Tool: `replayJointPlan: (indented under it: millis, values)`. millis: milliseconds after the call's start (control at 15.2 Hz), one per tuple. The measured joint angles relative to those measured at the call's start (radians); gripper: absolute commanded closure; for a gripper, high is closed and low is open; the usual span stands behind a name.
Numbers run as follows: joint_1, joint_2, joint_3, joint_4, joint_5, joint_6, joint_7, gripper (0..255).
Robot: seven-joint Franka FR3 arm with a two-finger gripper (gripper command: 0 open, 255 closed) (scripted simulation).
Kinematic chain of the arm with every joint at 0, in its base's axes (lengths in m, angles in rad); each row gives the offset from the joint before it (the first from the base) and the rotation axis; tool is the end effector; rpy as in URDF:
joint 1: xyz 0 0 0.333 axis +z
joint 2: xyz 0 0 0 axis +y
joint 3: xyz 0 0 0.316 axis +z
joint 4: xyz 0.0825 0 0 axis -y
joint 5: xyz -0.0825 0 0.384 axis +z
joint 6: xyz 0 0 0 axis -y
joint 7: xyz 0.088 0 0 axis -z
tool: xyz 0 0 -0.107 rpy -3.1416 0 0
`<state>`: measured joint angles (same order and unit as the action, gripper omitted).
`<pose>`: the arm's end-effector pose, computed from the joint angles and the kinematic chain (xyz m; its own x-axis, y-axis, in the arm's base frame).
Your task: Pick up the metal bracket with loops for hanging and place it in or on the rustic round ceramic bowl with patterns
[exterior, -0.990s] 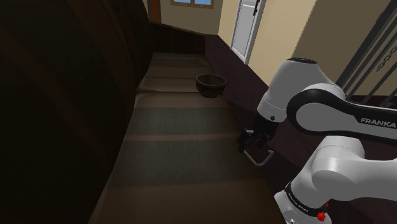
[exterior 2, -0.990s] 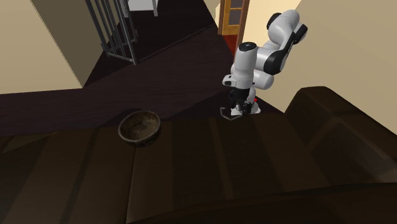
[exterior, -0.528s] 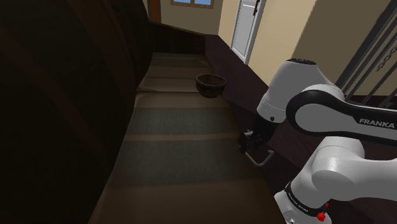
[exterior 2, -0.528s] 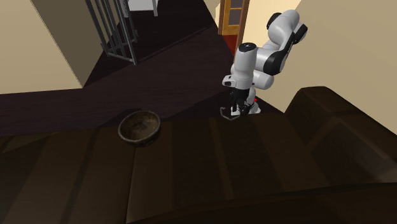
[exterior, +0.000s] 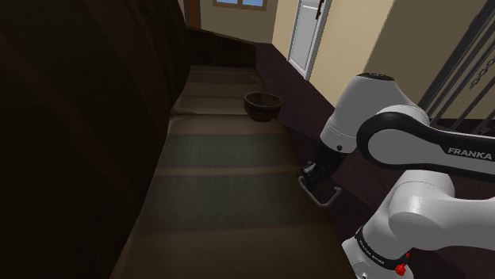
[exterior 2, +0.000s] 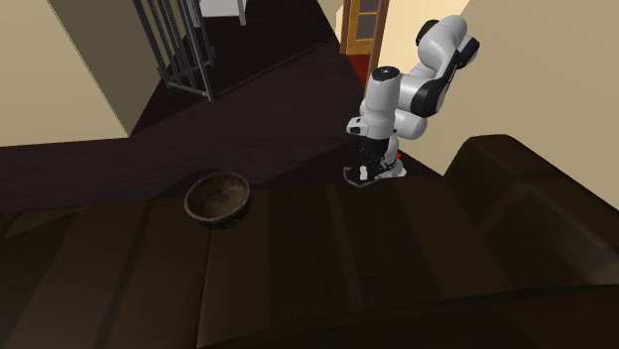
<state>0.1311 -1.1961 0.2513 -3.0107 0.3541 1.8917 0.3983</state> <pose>0.2112 0.0933 0.4067 0.9643 -0.2637 0.0232 -0.2588 -0.9574 -0.1284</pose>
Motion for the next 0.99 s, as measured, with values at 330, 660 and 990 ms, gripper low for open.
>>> replayJointPlan:
  millis: [330,660,990]
  values:
    - [-0.033,0.068,-0.075,0.051,-0.036,0.016,-0.095,0]
    - [-0.027,0.099,-0.082,0.021,-0.026,0.076,-0.129,0]
    - [-0.016,0.124,-0.069,-0.013,-0.008,0.135,-0.134,0]
